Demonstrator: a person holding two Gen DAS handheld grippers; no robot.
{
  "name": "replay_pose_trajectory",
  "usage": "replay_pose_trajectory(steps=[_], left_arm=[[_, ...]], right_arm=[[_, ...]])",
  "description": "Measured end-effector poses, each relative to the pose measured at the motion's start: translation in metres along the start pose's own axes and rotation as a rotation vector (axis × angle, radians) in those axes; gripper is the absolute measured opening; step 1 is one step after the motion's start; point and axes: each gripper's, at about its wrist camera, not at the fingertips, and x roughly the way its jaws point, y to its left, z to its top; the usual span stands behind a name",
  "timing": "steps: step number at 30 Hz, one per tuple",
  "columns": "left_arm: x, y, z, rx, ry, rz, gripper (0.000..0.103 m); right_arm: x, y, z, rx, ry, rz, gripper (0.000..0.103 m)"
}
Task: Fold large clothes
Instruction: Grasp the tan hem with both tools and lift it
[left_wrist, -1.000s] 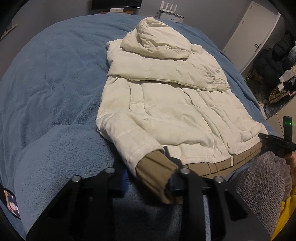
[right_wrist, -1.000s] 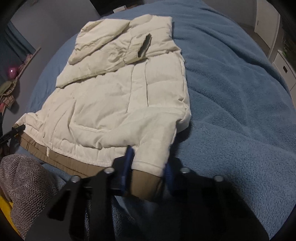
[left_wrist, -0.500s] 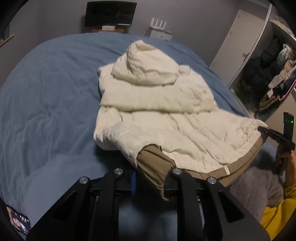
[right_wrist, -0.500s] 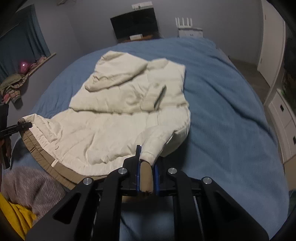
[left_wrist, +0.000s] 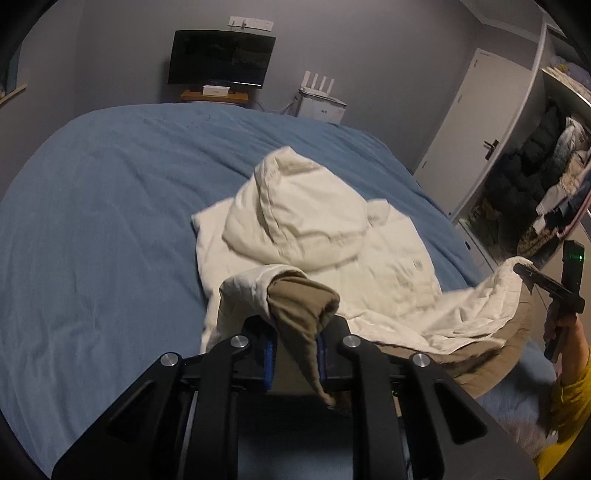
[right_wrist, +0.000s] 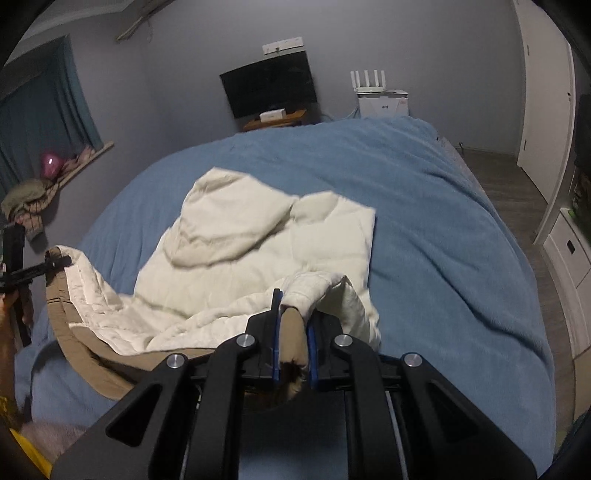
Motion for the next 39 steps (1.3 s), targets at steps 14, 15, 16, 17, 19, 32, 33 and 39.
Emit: replay_pose_trajectory(steps=[14, 15, 16, 17, 19, 32, 33, 39], left_arm=[[0.114, 0.059, 0.098, -0.070, 0.043, 0.059, 0.016], [0.126, 0.064, 0.103, -0.072, 0.058, 0.067, 0.016], [0.137, 0.069, 0.106, -0.079, 0.071, 0.075, 0.016], [0.151, 0.077, 0.110, -0.097, 0.089, 0.081, 0.016], [0.170, 0.087, 0.112, -0.113, 0.115, 0.095, 0.017], [0.255, 0.126, 0.106, -0.159, 0.224, 0.151, 0.022], [0.257, 0.126, 0.105, -0.163, 0.223, 0.151, 0.023], [0.246, 0.129, 0.099, -0.186, 0.238, 0.126, 0.031]], right_arm=[[0.140, -0.028, 0.103, 0.064, 0.027, -0.095, 0.009], [0.153, -0.031, 0.108, 0.073, 0.034, -0.100, 0.009], [0.167, -0.033, 0.112, 0.078, 0.044, -0.107, 0.009], [0.177, -0.033, 0.114, 0.080, 0.051, -0.115, 0.009], [0.206, -0.037, 0.120, 0.093, 0.074, -0.136, 0.009], [0.313, -0.059, 0.111, 0.153, 0.188, -0.212, 0.009], [0.317, -0.061, 0.108, 0.155, 0.195, -0.213, 0.009], [0.312, -0.062, 0.101, 0.198, 0.199, -0.196, 0.014]])
